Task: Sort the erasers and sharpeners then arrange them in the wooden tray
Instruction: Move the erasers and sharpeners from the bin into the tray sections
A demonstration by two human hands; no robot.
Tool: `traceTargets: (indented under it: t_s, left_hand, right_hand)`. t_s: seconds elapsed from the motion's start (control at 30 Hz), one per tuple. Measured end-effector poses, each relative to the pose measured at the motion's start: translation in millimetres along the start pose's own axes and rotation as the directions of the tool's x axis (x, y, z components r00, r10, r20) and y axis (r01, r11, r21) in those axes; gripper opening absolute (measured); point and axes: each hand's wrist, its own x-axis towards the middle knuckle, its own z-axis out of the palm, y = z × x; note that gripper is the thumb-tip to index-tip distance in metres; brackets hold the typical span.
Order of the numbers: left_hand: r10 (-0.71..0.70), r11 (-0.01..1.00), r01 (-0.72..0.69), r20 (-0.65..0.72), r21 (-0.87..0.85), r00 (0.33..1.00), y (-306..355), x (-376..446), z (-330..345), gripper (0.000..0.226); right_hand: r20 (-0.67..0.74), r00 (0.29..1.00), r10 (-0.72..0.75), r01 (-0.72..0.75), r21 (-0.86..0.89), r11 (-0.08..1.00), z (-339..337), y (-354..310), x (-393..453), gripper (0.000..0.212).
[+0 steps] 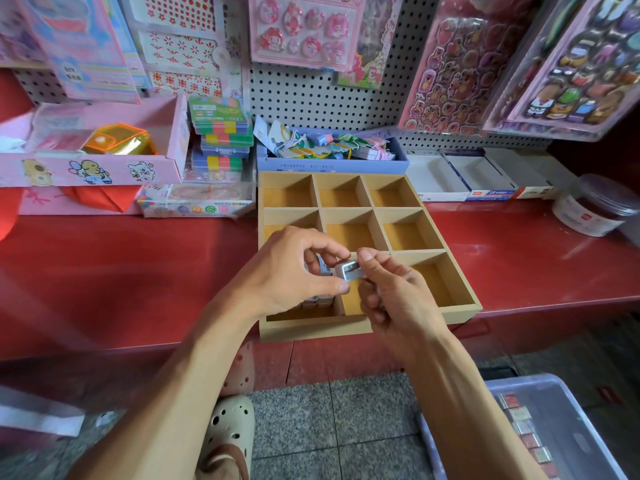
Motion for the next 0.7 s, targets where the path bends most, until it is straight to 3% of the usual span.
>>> traceTargets:
  t_s: [0.13, 0.3, 0.53, 0.7]
  left_hand:
    - [-0.002, 1.000, 0.002, -0.040, 0.000, 0.999, 5, -2, 1, 0.031]
    - [-0.034, 0.994, 0.028, -0.060, -0.107, 0.998, 9, -4, -1, 0.021]
    - [-0.084, 0.950, 0.092, 0.038, -0.298, 0.996, 4, -2, -6, 0.022]
    - [-0.115, 0.938, 0.129, 0.062, -0.322, 0.991, 4, -3, -10, 0.023]
  right_hand:
    - [0.013, 0.999, -0.033, 0.034, -0.040, 0.999, 0, 1, -1, 0.014]
    - [0.033, 0.995, -0.096, 0.100, -0.154, 0.983, 0, 1, -6, 0.005]
    - [0.056, 0.983, -0.176, 0.184, -0.228, 0.956, 4, -1, -7, 0.009]
    - [0.119, 0.968, -0.222, 0.246, -0.265, 0.932, 4, 0, -4, 0.012]
